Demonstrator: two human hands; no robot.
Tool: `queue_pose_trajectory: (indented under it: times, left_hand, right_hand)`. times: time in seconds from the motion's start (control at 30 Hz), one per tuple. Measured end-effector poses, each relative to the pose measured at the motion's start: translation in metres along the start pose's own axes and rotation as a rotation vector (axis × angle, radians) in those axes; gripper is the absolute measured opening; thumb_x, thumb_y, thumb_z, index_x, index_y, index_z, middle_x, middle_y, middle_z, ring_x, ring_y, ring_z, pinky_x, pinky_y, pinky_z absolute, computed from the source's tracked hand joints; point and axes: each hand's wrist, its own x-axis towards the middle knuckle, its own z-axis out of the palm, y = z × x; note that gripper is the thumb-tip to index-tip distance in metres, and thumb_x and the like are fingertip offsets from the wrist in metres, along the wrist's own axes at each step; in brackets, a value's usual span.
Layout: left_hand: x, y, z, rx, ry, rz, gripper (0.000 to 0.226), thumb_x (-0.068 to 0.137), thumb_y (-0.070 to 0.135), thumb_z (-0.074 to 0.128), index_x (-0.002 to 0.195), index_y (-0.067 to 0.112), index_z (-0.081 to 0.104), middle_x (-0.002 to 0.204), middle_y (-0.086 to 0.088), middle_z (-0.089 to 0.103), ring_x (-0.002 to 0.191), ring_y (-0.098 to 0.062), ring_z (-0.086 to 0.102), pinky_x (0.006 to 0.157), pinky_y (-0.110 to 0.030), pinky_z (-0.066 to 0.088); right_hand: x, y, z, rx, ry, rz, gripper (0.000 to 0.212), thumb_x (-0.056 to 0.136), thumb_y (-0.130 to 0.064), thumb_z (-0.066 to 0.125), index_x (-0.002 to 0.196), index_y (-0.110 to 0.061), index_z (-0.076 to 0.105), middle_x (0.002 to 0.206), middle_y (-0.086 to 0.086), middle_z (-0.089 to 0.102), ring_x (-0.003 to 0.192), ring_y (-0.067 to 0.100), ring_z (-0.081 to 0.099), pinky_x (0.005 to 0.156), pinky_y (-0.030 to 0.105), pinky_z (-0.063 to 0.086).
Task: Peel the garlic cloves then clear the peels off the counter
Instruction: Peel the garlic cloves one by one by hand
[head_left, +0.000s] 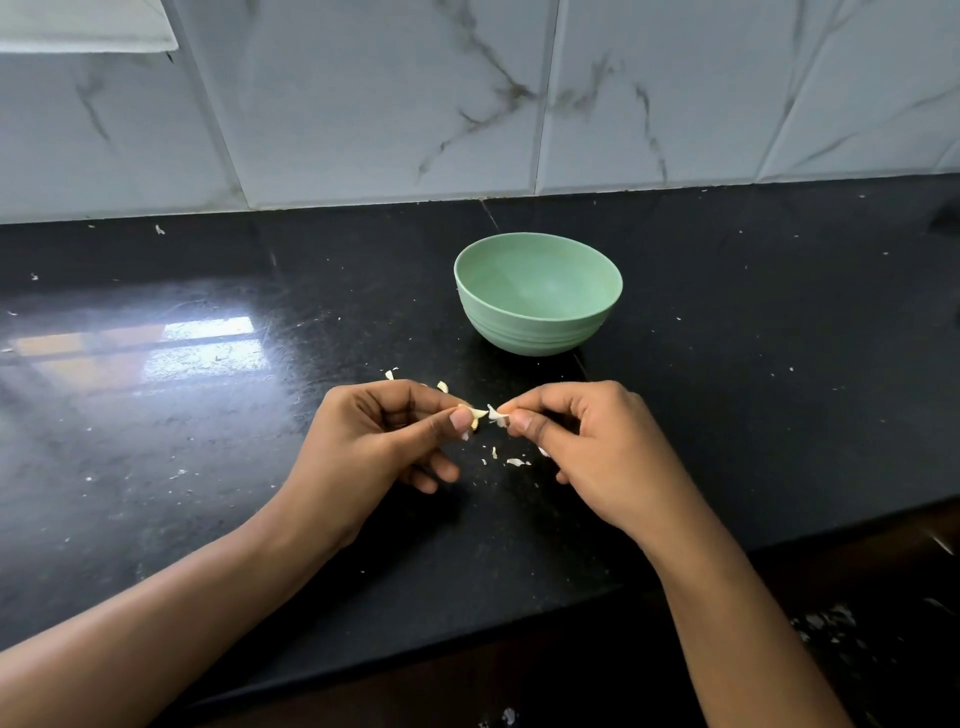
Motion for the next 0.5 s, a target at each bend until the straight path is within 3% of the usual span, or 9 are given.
queue_pose_trajectory:
  times: [0.1, 0.2, 0.33, 0.5]
  left_hand:
    - [0.0007, 0.0005, -0.0006, 0.007, -0.004, 0.005, 0.014, 0.062, 0.023, 0.075, 0.069, 0.011, 0.075, 0.068, -0.015, 0.069, 0.044, -0.017, 0.06, 0.039, -0.02, 0.045]
    - [0.0003, 0.0008, -0.0009, 0.016, -0.004, 0.011, 0.019, 0.059, 0.026, 0.076, 0.07, 0.01, 0.075, 0.068, -0.017, 0.069, 0.044, -0.017, 0.06, 0.039, -0.02, 0.046]
    - [0.0005, 0.0013, -0.0007, 0.006, 0.006, 0.007, 0.02, 0.057, 0.026, 0.077, 0.07, 0.011, 0.073, 0.068, -0.018, 0.068, 0.044, -0.016, 0.06, 0.038, -0.02, 0.045]
    - [0.0014, 0.0, -0.0009, -0.002, 0.002, 0.006, 0.013, 0.059, 0.024, 0.076, 0.068, 0.015, 0.074, 0.067, -0.011, 0.069, 0.044, -0.016, 0.06, 0.037, -0.02, 0.043]
  right_hand:
    - [-0.0021, -0.0052, -0.0036, -0.162, 0.078, -0.082, 0.003, 0.078, -0.033, 0.075, 0.08, -0.03, 0.075, 0.068, -0.017, 0.067, 0.064, 0.001, 0.058, 0.059, 0.021, 0.042]
    - [-0.0016, -0.006, -0.0041, -0.194, 0.131, -0.115, 0.014, 0.07, -0.033, 0.081, 0.066, -0.026, 0.069, 0.057, -0.015, 0.058, 0.056, 0.003, 0.051, 0.051, 0.019, 0.034]
    - [0.0007, -0.0049, -0.0039, -0.108, 0.11, -0.165, 0.023, 0.068, -0.018, 0.083, 0.07, -0.023, 0.06, 0.066, -0.011, 0.057, 0.059, 0.007, 0.052, 0.055, 0.022, 0.043]
    - [0.003, -0.0018, -0.0043, -0.017, 0.038, -0.126, 0.017, 0.085, -0.011, 0.066, 0.084, -0.028, 0.068, 0.071, -0.021, 0.065, 0.067, 0.0, 0.061, 0.058, 0.021, 0.048]
